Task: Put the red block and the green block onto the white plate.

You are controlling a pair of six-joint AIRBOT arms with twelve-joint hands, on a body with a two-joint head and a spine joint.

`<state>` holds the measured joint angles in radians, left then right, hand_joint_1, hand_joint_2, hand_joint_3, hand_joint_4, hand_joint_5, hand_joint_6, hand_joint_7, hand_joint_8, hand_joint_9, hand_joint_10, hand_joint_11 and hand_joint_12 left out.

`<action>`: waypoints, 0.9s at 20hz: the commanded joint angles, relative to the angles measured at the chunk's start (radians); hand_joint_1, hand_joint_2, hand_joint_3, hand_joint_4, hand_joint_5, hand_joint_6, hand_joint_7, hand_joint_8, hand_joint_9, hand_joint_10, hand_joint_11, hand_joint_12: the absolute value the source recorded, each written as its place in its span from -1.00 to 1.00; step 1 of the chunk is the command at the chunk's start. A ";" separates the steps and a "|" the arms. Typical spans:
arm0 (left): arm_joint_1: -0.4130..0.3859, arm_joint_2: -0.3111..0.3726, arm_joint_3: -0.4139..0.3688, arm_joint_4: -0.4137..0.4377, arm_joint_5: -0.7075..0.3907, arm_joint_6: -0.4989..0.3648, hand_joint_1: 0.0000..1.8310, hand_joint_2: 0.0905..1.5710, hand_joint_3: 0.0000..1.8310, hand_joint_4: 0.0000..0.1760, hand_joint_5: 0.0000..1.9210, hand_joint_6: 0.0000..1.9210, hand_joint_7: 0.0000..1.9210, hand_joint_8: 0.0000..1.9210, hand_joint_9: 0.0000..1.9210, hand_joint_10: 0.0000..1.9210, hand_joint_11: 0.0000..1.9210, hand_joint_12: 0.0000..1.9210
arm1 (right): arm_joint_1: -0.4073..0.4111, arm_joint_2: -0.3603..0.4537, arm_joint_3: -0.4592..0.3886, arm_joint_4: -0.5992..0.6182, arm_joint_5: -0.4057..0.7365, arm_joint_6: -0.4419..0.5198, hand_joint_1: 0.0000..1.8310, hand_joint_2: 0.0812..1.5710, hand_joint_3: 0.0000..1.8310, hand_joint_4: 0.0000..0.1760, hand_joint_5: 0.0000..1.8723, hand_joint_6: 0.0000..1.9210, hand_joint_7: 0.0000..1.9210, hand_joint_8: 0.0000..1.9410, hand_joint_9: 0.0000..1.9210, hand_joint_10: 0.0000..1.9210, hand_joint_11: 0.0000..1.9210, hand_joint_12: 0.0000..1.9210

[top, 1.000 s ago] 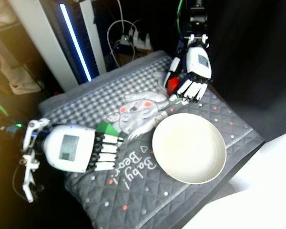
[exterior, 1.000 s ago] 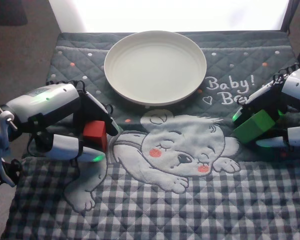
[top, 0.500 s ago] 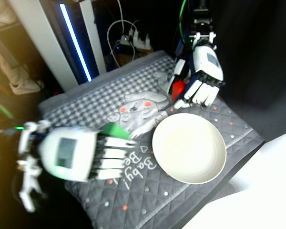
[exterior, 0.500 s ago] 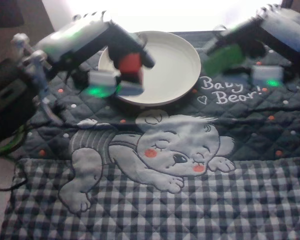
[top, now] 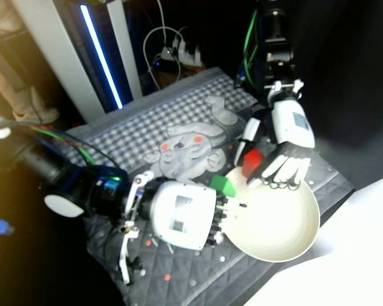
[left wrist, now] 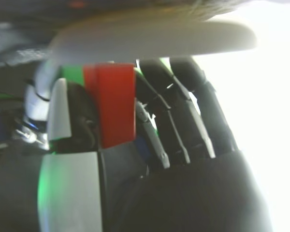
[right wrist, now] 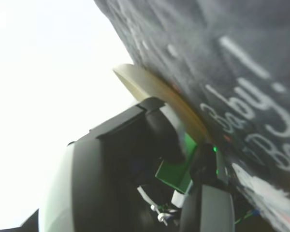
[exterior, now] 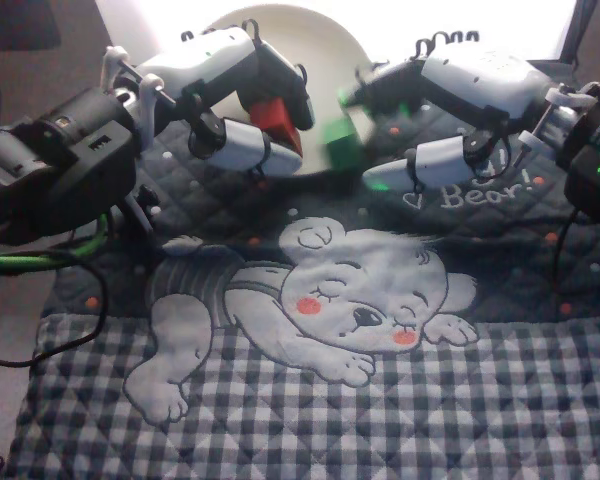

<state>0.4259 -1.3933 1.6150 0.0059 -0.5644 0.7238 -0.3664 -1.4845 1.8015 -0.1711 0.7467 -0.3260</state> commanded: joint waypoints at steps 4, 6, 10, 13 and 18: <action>-0.009 0.041 -0.032 -0.007 -0.167 -0.004 -0.16 0.07 -0.99 -1.00 -0.24 -0.99 -0.17 -0.99 -0.33 -0.44 -0.59 0.44 | 0.014 0.022 0.001 0.016 0.159 0.047 -0.21 0.08 -1.00 -0.05 -0.82 -1.00 -0.74 -1.00 -0.70 -0.97 -1.00 0.07; -0.010 0.052 -0.046 0.000 -0.178 -0.004 -0.08 0.10 -0.99 -1.00 -0.26 -1.00 -0.14 -0.98 -0.39 -0.25 -0.64 0.47 | 0.015 0.033 -0.008 0.016 0.165 0.047 -0.21 0.12 -0.99 -0.12 -0.79 -0.99 -0.71 -0.99 -0.69 -0.98 -1.00 0.03; -0.006 0.134 -0.145 0.020 -0.250 0.005 0.00 0.11 -1.00 -1.00 -0.30 -1.00 -0.13 -0.99 -0.33 -0.42 -0.63 0.35 | 0.015 0.090 -0.073 -0.007 0.203 0.047 -0.24 0.13 -1.00 -0.58 -0.81 -1.00 -0.73 -1.00 -0.69 -1.00 -1.00 -0.04; 0.029 0.286 -0.302 0.025 -0.364 0.067 -0.06 0.06 -1.00 -0.71 -0.54 -1.00 -0.45 -1.00 -0.46 -0.74 -0.85 0.42 | 0.015 0.230 -0.229 -0.023 0.291 -0.015 -0.21 0.17 -1.00 -1.00 -0.68 -0.98 -0.65 -0.99 -0.66 -0.99 -1.00 -0.09; 0.301 0.544 -0.563 -0.085 -0.727 0.090 -0.08 -0.01 -1.00 -0.28 -0.80 -1.00 -0.77 -1.00 -0.73 -1.00 -1.00 -0.11 | -0.099 0.509 -0.504 -0.025 0.466 -0.091 -0.21 0.09 -1.00 -0.49 -0.74 -1.00 -0.63 -0.99 -0.64 -1.00 -1.00 -0.13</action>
<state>0.7780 -0.8364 1.0328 -0.0826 -1.1339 0.8124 -0.4942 -0.9585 1.2861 -0.1841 1.1339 -0.4171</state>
